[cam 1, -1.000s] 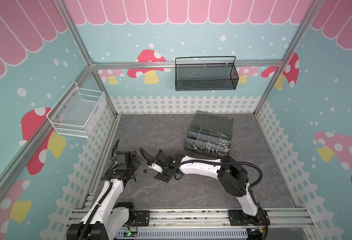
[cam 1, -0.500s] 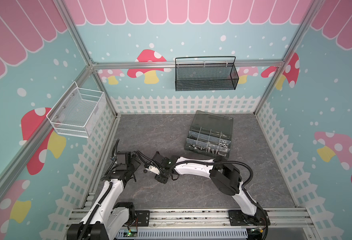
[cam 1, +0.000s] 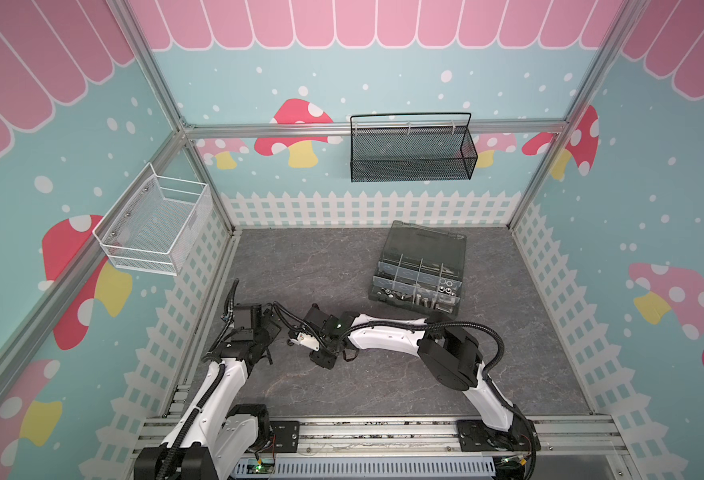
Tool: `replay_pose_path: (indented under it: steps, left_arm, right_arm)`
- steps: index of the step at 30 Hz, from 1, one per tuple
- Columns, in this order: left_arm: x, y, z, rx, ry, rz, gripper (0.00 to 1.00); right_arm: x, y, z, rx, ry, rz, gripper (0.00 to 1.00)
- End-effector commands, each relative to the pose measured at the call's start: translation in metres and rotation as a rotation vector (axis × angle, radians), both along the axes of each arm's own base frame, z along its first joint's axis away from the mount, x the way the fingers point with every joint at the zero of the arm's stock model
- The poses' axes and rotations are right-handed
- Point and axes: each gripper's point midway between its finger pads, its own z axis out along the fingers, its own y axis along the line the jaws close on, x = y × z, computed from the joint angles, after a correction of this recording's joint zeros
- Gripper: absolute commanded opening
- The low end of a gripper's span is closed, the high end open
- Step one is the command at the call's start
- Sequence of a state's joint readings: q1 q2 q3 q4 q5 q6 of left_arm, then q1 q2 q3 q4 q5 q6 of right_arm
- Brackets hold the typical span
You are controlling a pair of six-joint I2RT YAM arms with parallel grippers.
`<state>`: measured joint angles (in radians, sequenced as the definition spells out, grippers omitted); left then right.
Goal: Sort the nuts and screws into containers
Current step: 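Move the right gripper back and lower it around another black hex nut, then close the right gripper on the black hex nut, then lift the nut with the right gripper and carry it over the organizer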
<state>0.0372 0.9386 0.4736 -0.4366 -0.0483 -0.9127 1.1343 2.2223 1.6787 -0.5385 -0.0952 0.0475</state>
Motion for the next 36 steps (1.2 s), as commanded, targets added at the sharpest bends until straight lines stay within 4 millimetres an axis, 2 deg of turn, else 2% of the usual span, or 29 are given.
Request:
replay_pose_path:
  steps: [1, 11, 17, 23, 30, 34, 35, 36]
  left_arm:
    - [-0.003, 0.001, -0.003, -0.012, 0.004, 0.014, 1.00]
    - [-0.003, 0.000, -0.002, -0.014, 0.000, 0.013, 1.00]
    - [-0.003, 0.001, -0.002, -0.012, 0.001, 0.014, 1.00]
    - [-0.001, 0.000, 0.001, -0.012, -0.003, 0.007, 1.00]
    - [0.002, -0.002, 0.001, -0.021, -0.006, 0.001, 1.00]
    - [0.003, -0.002, 0.001, -0.021, -0.005, 0.000, 1.00]
    - [0.003, -0.002, 0.001, -0.021, -0.005, 0.000, 1.00]
    - [0.003, -0.002, 0.001, -0.022, -0.005, 0.000, 1.00]
  right_arm:
    - [-0.014, -0.011, -0.025, -0.065, 0.056, 0.017, 0.29]
    - [-0.009, -0.018, -0.016, -0.065, 0.036, -0.028, 0.11]
    - [0.001, -0.022, 0.001, -0.019, 0.028, -0.098, 0.06]
    - [0.025, -0.038, 0.025, 0.032, 0.001, -0.196, 0.02]
    - [0.071, -0.078, 0.049, 0.095, -0.008, -0.364, 0.00]
    - [0.103, -0.112, 0.059, 0.132, -0.011, -0.481, 0.00]
    - [0.111, -0.123, 0.056, 0.120, -0.020, -0.513, 0.00]
    - [0.119, -0.132, 0.070, 0.141, -0.044, -0.540, 0.00]
